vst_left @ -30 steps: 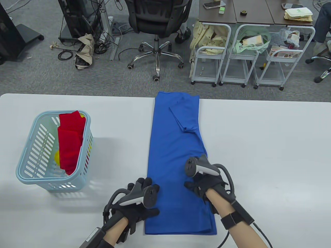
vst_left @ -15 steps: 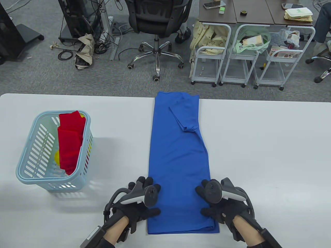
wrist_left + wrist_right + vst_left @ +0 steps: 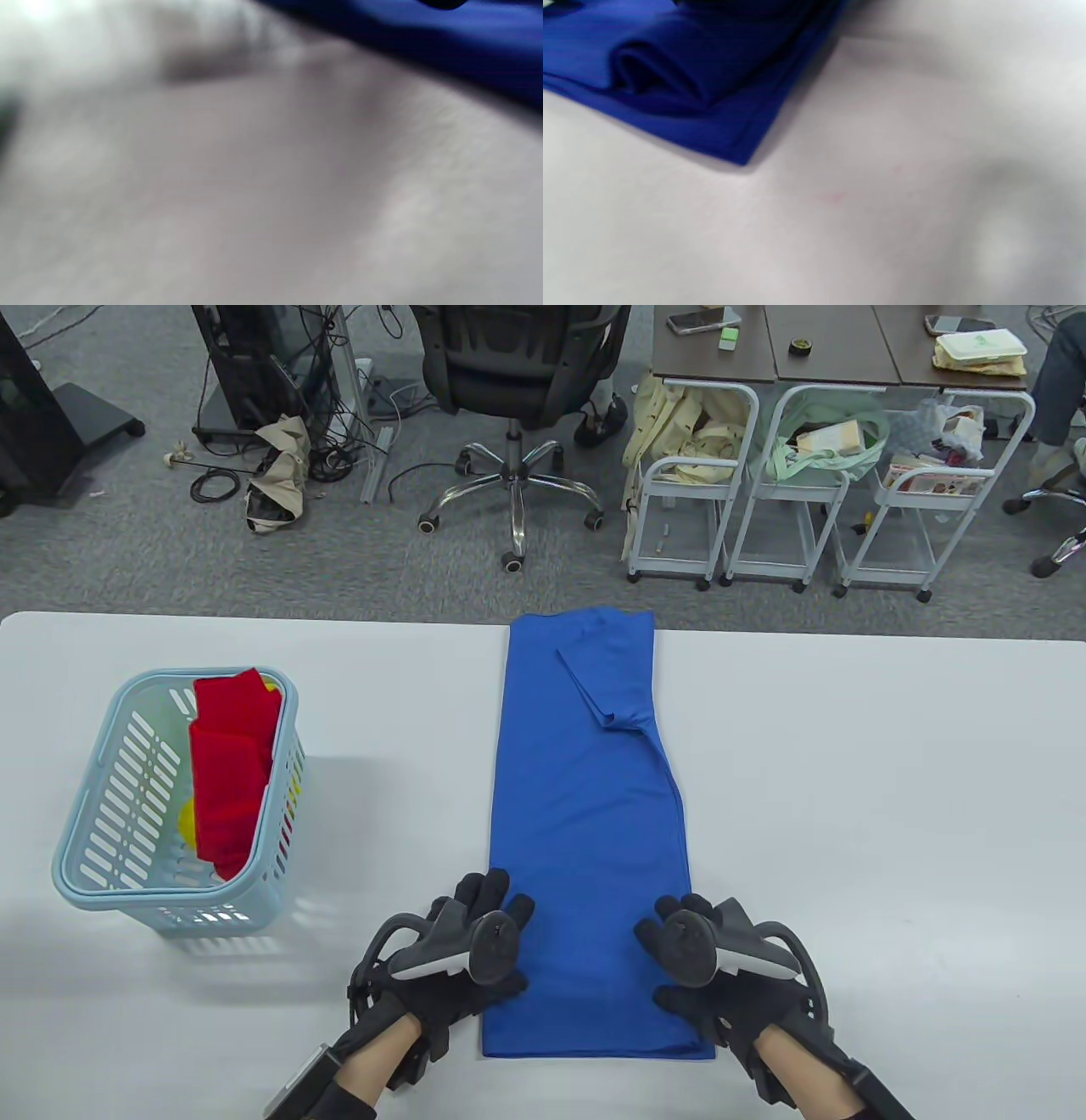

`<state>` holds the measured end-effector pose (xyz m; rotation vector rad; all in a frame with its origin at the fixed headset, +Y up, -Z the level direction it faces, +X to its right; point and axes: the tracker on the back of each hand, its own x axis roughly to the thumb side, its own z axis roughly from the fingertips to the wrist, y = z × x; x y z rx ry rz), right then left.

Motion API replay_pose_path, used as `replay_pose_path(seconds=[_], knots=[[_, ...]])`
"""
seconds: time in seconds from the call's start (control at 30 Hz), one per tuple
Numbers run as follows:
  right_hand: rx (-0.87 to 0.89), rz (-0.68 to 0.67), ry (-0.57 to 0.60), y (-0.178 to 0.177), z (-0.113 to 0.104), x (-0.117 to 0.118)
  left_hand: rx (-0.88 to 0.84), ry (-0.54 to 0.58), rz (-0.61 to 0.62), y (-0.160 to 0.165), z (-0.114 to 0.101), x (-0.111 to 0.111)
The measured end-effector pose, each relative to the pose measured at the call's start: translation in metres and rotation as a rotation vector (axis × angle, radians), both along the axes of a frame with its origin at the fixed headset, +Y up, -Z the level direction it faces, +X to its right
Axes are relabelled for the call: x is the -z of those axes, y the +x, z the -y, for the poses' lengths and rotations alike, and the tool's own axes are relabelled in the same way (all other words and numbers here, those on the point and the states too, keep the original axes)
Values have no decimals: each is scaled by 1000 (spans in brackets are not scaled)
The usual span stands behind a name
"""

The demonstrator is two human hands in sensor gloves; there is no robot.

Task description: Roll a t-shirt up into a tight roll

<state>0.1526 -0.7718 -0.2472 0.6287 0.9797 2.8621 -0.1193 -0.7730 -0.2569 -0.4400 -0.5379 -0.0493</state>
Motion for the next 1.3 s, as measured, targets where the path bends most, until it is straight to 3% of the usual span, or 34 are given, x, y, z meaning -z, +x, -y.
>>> replay_pose_path(seconds=[0.1, 0.2, 0.27, 0.43, 0.53, 0.6, 0.67, 0.77, 0.87, 1.0, 1.13, 1.3], knots=[[-60, -17, -24, -1, 6, -1, -47, -30, 55, 12, -5, -10], [-46, -6, -27, -1, 6, 0, 39, -103, 77, 20, 5, -14], [-41, -5, -27, 0, 6, 1, 113, -50, 90, 20, 6, -14], [-55, 43, 21, 8, -2, 5, 76, -56, 67, 17, 5, -13], [-99, 64, 152, 7, -19, 0, 53, 8, 79, 20, 0, -17], [-73, -5, 206, 0, -30, -8, 70, 151, 127, 26, -10, -24], [-16, -93, 207, -9, -32, -15, 87, 222, 172, 31, -14, -30], [-112, -148, 177, -17, -20, -19, -22, 134, 173, 35, -13, -33], [-114, -134, 173, -17, -20, -18, 28, 176, 182, 33, -14, -32], [-131, -129, 181, -16, -17, -19, -10, 88, 153, 27, -17, -32], [-160, -113, 254, -20, -19, -19, 117, 102, 165, 29, -17, -35], [-145, -89, 305, -21, -18, -16, 127, 152, 166, 33, -20, -36]])
